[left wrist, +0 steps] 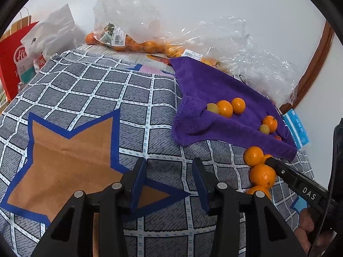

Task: Organize fruits
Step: 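Grasp the oval orange fruit in the row with the right tool, then lift the oval orange with the right tool while the left tool moves toward the orange row, then grasp a large orange in the row with the left tool while the right tool holds the oval orange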

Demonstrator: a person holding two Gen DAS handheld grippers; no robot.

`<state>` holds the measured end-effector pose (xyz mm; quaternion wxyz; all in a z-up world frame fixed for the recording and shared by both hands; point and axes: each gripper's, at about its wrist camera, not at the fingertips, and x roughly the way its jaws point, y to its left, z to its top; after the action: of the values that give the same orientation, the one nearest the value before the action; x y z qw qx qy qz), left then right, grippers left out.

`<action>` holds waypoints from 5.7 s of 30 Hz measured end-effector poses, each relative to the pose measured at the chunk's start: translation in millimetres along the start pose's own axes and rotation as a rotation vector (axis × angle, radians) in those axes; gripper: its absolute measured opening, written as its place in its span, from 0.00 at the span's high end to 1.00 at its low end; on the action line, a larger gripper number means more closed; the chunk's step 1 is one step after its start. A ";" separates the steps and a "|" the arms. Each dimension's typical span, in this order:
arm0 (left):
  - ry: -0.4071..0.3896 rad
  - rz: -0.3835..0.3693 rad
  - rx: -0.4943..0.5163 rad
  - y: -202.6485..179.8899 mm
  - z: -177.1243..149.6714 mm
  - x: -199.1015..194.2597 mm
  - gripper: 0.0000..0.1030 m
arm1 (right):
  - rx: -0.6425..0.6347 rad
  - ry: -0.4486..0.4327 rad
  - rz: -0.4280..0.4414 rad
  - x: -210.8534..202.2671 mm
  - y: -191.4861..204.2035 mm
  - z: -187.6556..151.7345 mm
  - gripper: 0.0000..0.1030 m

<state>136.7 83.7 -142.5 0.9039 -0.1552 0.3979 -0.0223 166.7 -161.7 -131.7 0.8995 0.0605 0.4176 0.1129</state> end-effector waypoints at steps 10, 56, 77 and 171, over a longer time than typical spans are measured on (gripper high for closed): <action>0.004 -0.014 0.007 -2.1 -0.4 -0.4 0.59 | 0.011 0.018 0.030 7.8 -4.2 3.3 0.69; -0.001 -0.014 -0.002 -4.1 -2.5 0.5 0.58 | 0.007 -0.032 -0.127 -8.8 -33.4 -21.8 0.69; 0.002 -0.050 -0.006 -4.6 -2.7 0.4 0.49 | -0.010 -0.043 -0.158 -12.4 -32.0 -23.1 0.69; 0.159 -0.283 0.093 -69.0 -25.7 -11.0 0.63 | -0.022 -0.104 -0.163 -82.5 -52.6 -57.4 0.69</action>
<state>116.2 13.1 -130.4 0.8636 -0.1655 0.4408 -0.1802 79.2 -232.6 -118.4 0.9269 0.0220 0.3726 0.0405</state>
